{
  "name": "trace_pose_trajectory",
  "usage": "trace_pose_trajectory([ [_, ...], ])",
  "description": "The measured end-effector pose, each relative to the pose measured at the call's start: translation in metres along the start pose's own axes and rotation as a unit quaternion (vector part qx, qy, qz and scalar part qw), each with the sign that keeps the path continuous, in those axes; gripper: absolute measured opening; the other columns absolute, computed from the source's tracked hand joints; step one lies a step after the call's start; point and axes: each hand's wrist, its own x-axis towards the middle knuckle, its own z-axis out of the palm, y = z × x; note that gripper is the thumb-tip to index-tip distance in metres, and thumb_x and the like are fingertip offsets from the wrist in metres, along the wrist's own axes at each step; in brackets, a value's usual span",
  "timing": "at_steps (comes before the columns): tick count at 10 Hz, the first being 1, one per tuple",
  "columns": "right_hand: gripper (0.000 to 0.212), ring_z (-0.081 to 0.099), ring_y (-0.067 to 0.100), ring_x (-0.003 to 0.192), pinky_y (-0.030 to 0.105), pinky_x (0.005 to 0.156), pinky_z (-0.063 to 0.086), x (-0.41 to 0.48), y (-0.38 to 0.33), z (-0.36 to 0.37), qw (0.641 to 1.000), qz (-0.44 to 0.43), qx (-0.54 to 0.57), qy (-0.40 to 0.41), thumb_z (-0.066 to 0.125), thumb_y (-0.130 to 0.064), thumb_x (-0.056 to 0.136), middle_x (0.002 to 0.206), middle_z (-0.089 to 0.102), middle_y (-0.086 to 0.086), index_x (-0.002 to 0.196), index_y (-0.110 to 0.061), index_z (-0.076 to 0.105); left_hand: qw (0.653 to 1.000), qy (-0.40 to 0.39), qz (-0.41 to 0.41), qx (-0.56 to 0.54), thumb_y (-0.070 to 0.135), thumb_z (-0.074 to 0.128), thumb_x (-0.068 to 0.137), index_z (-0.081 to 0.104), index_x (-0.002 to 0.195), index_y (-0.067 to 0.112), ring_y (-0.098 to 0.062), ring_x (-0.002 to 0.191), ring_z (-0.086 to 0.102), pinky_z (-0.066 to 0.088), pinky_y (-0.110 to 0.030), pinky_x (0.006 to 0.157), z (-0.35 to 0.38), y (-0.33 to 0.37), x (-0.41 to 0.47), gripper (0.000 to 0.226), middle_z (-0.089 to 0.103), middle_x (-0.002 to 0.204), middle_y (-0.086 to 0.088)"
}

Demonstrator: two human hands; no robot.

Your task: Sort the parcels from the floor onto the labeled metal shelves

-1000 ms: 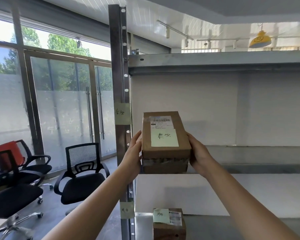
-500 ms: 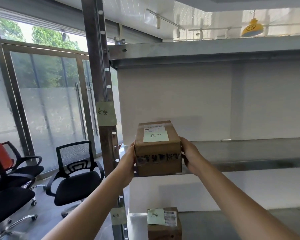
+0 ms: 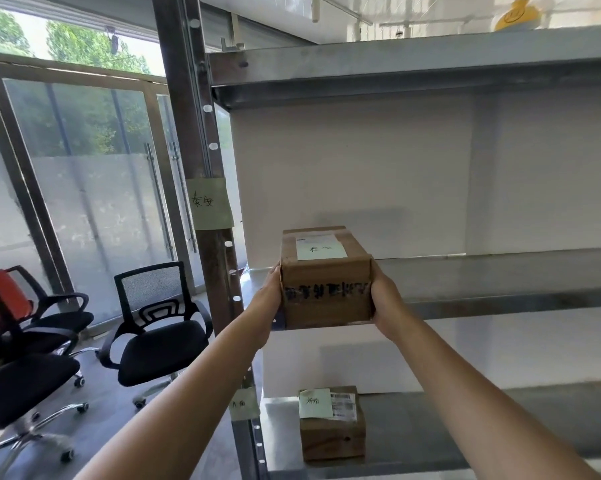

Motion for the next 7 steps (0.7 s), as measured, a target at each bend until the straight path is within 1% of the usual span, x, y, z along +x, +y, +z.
trace_pose_trajectory([
  [1,0.046,0.069,0.020,0.100,0.042,0.093,0.056,-0.011,0.000,0.002,0.999,-0.023,-0.031,-0.002,0.033,-0.062,0.100,0.105,0.075,0.003,0.100,-0.035,0.070,1.000,-0.012,-0.008,-0.002,0.064,0.043,0.095,0.060,0.093,0.018,-0.023,0.078,0.066,0.053,-0.031,0.059,-0.002,0.004,-0.003,0.049,0.068,0.089,-0.008],
  [2,0.047,0.064,0.015,0.098,0.037,0.095,0.051,-0.021,-0.001,0.005,0.997,-0.048,-0.058,0.019,0.025,-0.060,0.102,0.103,0.070,-0.001,0.094,-0.037,0.065,1.000,-0.016,-0.007,-0.001,0.062,0.046,0.095,0.060,0.094,0.019,-0.026,0.084,0.067,0.058,-0.037,0.070,-0.005,0.004,-0.005,0.046,0.068,0.092,-0.009],
  [3,0.057,0.056,0.015,0.104,0.033,0.099,0.042,-0.033,-0.002,0.009,0.990,-0.074,-0.109,0.045,0.013,-0.062,0.102,0.104,0.063,-0.005,0.103,-0.036,0.064,1.000,-0.019,-0.006,-0.006,0.069,0.039,0.094,0.062,0.115,0.019,-0.032,0.100,0.068,0.057,-0.049,0.092,-0.012,0.000,-0.006,0.059,0.070,0.111,-0.012],
  [4,0.058,0.050,0.015,0.107,0.030,0.097,0.036,-0.044,-0.003,0.013,0.984,-0.091,-0.138,0.059,0.010,-0.059,0.103,0.112,0.057,-0.002,0.120,-0.033,0.058,0.999,-0.018,0.016,-0.032,0.062,0.030,0.100,0.054,0.135,0.024,-0.032,0.120,0.059,0.049,-0.055,0.104,-0.021,0.000,-0.013,0.057,0.058,0.138,-0.009],
  [5,0.054,0.052,0.018,0.107,0.030,0.094,0.036,-0.057,-0.011,0.018,0.973,-0.134,-0.178,0.066,0.011,-0.051,0.106,0.121,0.059,0.009,0.115,-0.022,0.055,0.994,0.005,0.108,-0.002,0.049,0.031,0.105,0.041,0.151,0.019,-0.027,0.143,0.038,0.028,-0.044,0.119,-0.027,0.005,-0.031,0.055,0.042,0.156,-0.006],
  [6,0.062,0.048,0.031,0.126,0.035,0.105,0.035,-0.062,-0.020,0.020,0.949,-0.175,-0.233,0.120,0.016,-0.047,0.107,0.125,0.045,0.018,0.120,0.001,0.052,0.974,0.010,0.223,0.018,0.037,0.029,0.109,0.036,0.154,0.022,-0.017,0.148,0.031,0.022,-0.027,0.113,-0.034,0.015,-0.048,0.048,0.037,0.160,0.002],
  [7,0.053,0.039,0.024,0.135,0.037,0.119,0.026,-0.071,-0.025,0.022,0.934,-0.203,-0.250,0.153,0.023,-0.044,0.107,0.140,0.035,0.010,0.131,-0.006,0.049,0.963,-0.011,0.264,0.044,0.034,0.028,0.109,0.030,0.157,0.025,-0.016,0.149,0.028,0.022,-0.022,0.107,-0.038,0.021,-0.065,0.048,0.032,0.162,0.004],
])
